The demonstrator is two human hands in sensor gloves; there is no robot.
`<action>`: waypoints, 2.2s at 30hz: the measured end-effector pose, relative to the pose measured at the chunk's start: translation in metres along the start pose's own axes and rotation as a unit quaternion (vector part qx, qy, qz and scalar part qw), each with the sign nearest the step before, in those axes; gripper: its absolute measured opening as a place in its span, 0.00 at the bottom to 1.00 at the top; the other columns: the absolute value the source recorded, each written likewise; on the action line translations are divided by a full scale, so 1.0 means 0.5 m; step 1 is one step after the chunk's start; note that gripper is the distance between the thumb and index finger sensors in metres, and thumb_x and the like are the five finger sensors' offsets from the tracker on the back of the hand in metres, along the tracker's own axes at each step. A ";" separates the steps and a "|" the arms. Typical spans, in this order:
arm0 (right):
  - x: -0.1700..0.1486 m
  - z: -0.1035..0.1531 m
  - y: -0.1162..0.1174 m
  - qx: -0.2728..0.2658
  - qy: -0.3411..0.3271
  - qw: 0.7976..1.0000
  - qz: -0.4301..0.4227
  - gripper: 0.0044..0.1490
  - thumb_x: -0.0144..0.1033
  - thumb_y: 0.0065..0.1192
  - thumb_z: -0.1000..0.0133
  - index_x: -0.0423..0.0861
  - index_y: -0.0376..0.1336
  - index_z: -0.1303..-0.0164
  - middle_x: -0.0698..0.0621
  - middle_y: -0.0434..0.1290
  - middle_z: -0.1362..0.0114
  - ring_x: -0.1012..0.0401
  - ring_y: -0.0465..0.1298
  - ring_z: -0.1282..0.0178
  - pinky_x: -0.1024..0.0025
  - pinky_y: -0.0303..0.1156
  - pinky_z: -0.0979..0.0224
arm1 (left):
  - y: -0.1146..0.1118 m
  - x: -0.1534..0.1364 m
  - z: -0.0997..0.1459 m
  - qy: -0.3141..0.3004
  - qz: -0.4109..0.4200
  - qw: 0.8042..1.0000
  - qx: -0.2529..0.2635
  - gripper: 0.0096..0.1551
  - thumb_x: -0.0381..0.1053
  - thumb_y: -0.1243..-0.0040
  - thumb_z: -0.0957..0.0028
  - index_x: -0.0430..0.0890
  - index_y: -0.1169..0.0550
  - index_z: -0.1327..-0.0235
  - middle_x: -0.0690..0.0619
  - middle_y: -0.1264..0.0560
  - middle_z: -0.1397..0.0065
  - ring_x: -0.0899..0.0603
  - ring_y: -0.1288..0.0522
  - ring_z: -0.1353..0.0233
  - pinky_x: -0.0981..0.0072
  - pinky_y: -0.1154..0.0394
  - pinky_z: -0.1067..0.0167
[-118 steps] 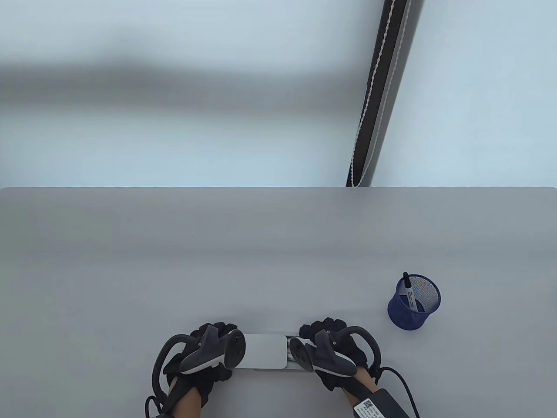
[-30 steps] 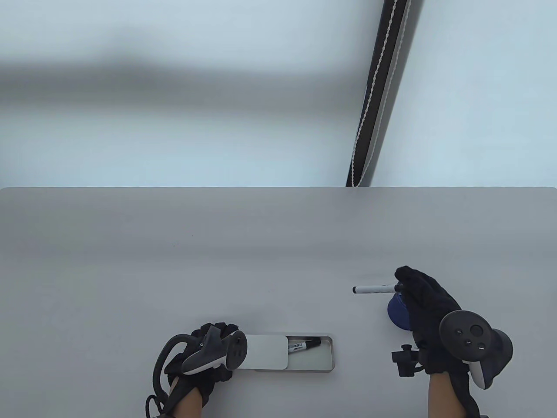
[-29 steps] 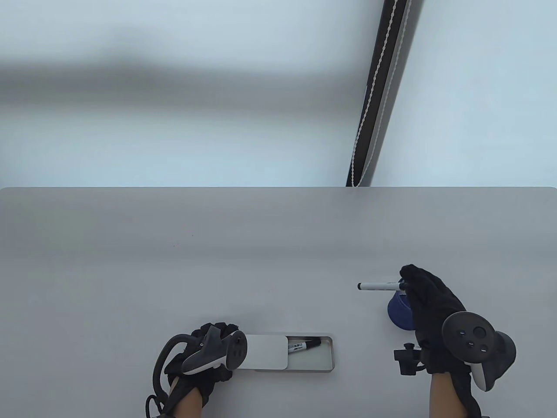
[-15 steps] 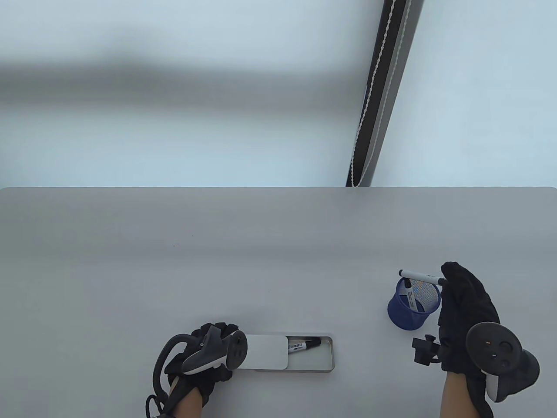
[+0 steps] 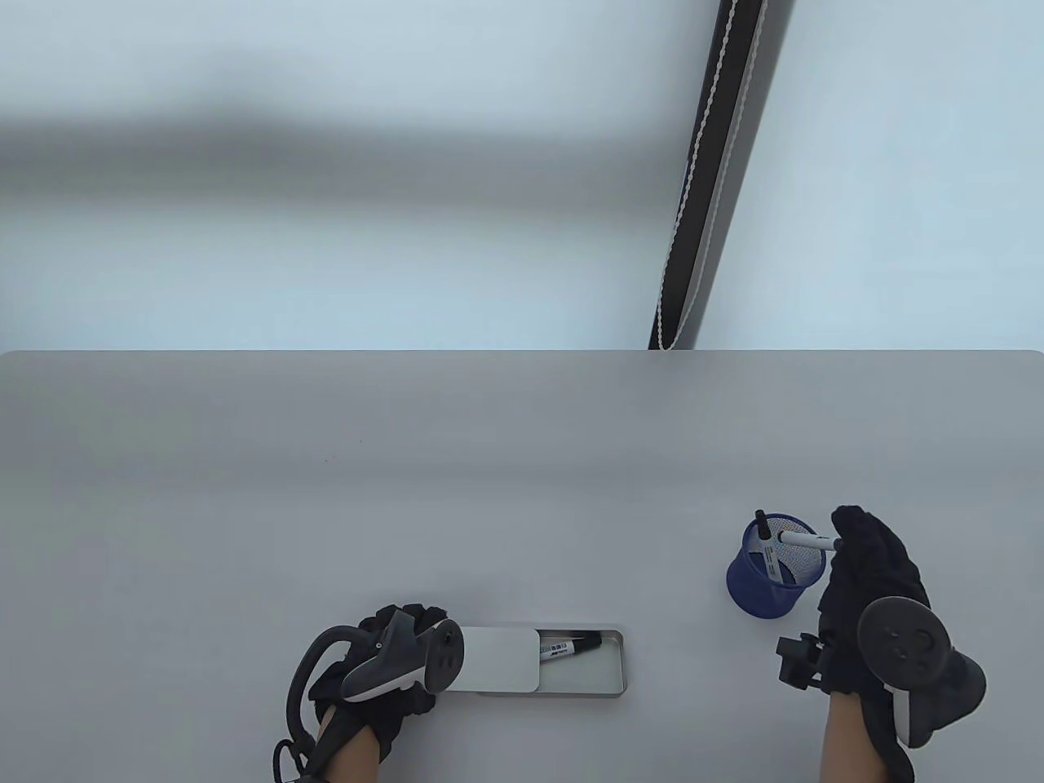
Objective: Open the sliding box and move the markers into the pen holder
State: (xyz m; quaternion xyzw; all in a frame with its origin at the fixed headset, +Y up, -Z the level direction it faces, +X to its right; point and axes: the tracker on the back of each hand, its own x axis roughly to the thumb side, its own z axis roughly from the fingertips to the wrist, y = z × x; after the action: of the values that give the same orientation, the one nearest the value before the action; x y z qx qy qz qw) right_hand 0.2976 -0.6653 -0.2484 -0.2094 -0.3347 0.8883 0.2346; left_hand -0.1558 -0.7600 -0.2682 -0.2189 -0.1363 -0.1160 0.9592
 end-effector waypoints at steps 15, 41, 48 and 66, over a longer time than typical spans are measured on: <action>-0.024 0.017 0.053 0.034 0.008 0.999 0.027 0.24 0.31 0.64 0.51 0.60 0.69 0.45 0.57 0.74 0.35 0.60 0.78 0.38 0.65 0.74 0.32 | 0.000 0.000 0.000 0.000 0.000 1.000 0.000 0.47 0.70 0.45 0.54 0.59 0.49 0.25 0.57 0.46 0.15 0.45 0.40 0.16 0.57 0.37 0.18; -0.018 0.028 0.072 0.062 0.015 0.997 0.042 0.32 0.34 0.63 0.50 0.56 0.61 0.33 0.51 0.64 0.26 0.52 0.67 0.27 0.57 0.63 0.25 | 0.000 0.001 0.000 0.000 -0.002 1.000 0.000 0.47 0.70 0.45 0.54 0.59 0.49 0.25 0.57 0.46 0.15 0.45 0.40 0.16 0.57 0.37 0.18; 0.054 0.043 0.061 0.053 -0.059 0.996 0.038 0.36 0.36 0.62 0.49 0.54 0.56 0.29 0.49 0.57 0.23 0.49 0.61 0.24 0.55 0.58 0.23 | 0.000 0.002 0.000 0.001 -0.002 1.000 0.000 0.47 0.70 0.45 0.54 0.59 0.49 0.25 0.57 0.46 0.15 0.45 0.40 0.16 0.57 0.37 0.18; 0.258 0.204 0.154 0.229 -0.304 0.921 0.077 0.38 0.43 0.64 0.51 0.57 0.57 0.28 0.52 0.59 0.21 0.51 0.62 0.22 0.55 0.59 0.20 | 0.001 0.001 0.000 0.001 -0.004 1.000 0.000 0.47 0.69 0.45 0.54 0.59 0.49 0.25 0.57 0.46 0.15 0.45 0.40 0.16 0.57 0.37 0.18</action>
State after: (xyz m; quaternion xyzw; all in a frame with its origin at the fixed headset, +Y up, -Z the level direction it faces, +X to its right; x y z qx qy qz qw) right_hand 0.1187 -0.6952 -0.2591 0.1055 -0.1603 0.9769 0.0942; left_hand -0.1551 -0.7597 -0.2681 -0.2185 -0.1366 -0.1197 0.9588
